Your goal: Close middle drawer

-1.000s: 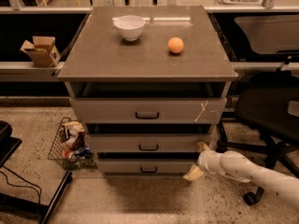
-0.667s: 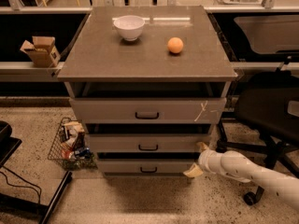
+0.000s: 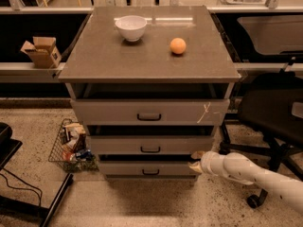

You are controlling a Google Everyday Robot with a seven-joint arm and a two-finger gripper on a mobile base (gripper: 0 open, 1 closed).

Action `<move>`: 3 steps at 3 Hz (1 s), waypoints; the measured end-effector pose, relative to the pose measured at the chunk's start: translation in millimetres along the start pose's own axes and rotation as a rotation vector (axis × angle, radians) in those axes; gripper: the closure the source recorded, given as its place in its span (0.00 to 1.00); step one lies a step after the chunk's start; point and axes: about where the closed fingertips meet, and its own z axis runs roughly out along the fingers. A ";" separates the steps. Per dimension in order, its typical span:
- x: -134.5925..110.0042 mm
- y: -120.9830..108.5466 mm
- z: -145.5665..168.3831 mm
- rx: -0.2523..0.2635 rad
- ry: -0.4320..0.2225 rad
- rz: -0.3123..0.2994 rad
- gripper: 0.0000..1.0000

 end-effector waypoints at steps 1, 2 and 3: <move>-6.2 9.0 -21.9 -0.011 0.040 -0.036 0.85; -14.3 7.2 -66.3 0.006 0.154 -0.088 1.00; -32.3 -4.5 -108.3 0.046 0.259 -0.121 1.00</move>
Offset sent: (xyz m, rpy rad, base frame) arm -0.1463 -0.0349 0.1750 -0.4700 0.0900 0.0980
